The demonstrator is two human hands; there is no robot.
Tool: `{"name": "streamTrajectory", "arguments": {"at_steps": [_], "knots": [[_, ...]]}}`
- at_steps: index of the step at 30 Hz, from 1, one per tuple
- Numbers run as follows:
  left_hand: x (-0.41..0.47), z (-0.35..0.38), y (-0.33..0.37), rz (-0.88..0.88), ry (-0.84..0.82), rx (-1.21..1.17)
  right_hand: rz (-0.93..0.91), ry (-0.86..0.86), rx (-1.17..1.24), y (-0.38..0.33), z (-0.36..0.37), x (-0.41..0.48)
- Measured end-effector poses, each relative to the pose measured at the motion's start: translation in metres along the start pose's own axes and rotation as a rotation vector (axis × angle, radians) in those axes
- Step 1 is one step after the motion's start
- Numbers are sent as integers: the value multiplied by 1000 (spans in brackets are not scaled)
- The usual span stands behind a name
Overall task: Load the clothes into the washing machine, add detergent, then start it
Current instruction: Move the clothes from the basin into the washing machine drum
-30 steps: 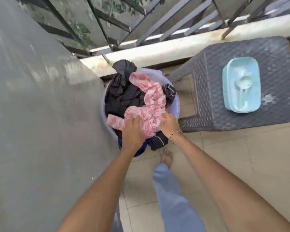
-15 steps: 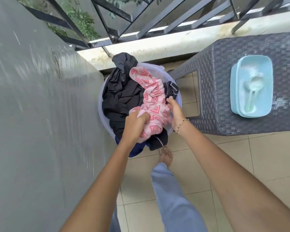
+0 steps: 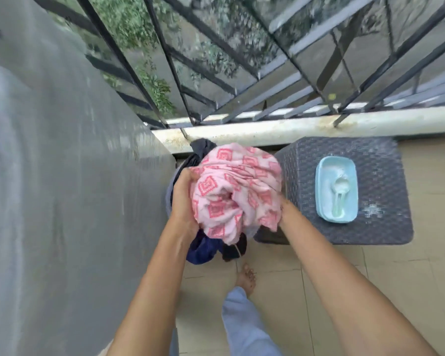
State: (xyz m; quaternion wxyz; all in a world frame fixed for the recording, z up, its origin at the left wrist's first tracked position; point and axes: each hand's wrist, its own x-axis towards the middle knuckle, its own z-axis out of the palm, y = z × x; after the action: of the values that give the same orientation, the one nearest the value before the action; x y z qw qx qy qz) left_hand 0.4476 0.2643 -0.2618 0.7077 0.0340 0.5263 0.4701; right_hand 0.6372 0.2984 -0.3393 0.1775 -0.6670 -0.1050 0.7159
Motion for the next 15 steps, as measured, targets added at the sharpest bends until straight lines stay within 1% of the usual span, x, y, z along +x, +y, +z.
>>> {"name": "streamTrajectory", "arguments": {"at_steps": [2,3,5,6,8,10,12,13,14,15], "knots": [[-14,8,16,134,219,182,-62,-247,191,-32,16,-37],[-24,13,26,220,310,237,-88,-349,237,-46,24,-59],[-49,24,40,340,405,276,-123,-456,195,-61,37,-104],[-63,32,47,353,412,257,-137,-488,169,-65,43,-126],[-92,43,56,354,347,184,-230,-502,139,-70,54,-164],[-122,53,68,367,168,132,-327,-484,140,-74,69,-205],[-151,58,80,405,-10,57,-349,-536,144,-75,87,-238],[-167,57,86,433,-41,31,-321,-589,143,-74,97,-254],[-182,53,93,461,-34,9,-298,-634,137,-74,108,-270],[-196,46,101,492,20,-8,-295,-646,110,-73,122,-286]]}}
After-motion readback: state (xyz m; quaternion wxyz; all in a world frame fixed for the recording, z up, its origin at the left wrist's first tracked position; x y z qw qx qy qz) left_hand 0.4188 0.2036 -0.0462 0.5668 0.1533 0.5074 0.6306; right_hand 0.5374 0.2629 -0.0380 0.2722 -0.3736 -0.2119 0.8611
